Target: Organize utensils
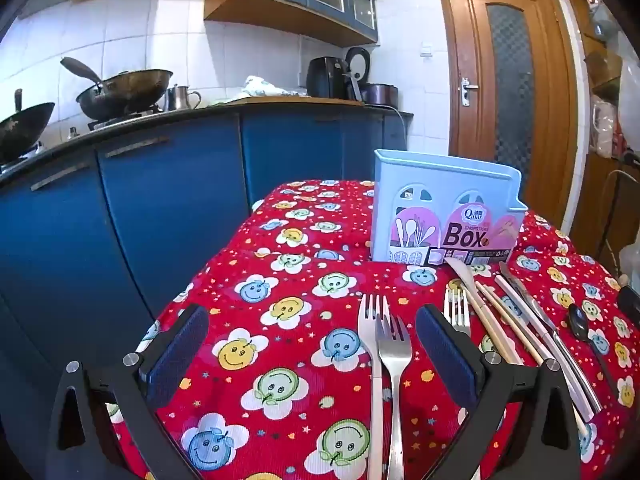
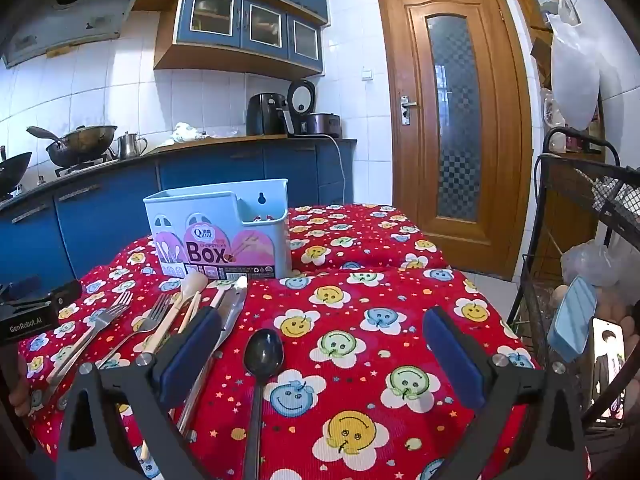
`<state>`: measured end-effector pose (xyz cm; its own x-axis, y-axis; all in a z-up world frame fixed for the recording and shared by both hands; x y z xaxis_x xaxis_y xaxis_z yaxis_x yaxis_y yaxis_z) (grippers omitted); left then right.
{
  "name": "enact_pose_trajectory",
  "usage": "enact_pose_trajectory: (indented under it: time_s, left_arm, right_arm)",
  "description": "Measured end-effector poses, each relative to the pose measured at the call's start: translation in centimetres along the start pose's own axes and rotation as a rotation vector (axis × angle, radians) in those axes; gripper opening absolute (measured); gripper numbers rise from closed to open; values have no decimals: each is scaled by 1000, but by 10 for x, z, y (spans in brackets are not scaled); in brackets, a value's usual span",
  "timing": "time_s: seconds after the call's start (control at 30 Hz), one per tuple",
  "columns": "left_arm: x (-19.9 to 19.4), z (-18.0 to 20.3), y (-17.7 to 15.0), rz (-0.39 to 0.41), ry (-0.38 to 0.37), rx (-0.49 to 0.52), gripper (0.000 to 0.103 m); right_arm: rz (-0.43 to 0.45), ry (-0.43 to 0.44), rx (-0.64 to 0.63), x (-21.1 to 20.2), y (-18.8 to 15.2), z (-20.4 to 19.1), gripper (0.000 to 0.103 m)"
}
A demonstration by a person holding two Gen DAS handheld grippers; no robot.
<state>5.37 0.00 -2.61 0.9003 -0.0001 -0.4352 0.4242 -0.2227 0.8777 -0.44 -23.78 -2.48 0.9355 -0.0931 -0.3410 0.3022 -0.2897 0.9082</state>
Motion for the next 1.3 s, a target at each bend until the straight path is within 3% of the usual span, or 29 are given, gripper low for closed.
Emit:
enact_pose_trajectory:
  time_s: [1.3]
  left_arm:
    - [-8, -4, 4, 18, -2, -11, 103]
  right_arm:
    - [9, 3, 3, -2, 1, -1, 103]
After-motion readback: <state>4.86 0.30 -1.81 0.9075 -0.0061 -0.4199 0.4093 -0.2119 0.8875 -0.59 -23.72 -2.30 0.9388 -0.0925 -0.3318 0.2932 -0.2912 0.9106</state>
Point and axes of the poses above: each gripper's, at about its wrist camera, not at the fingertips, and x roughly the way its jaws point, z to its right, y to its top, the point moved 6 cm from there along x, roughly the way its jaws point, and after that the axes turned 11 degrees about x, right-handed, at the moved point
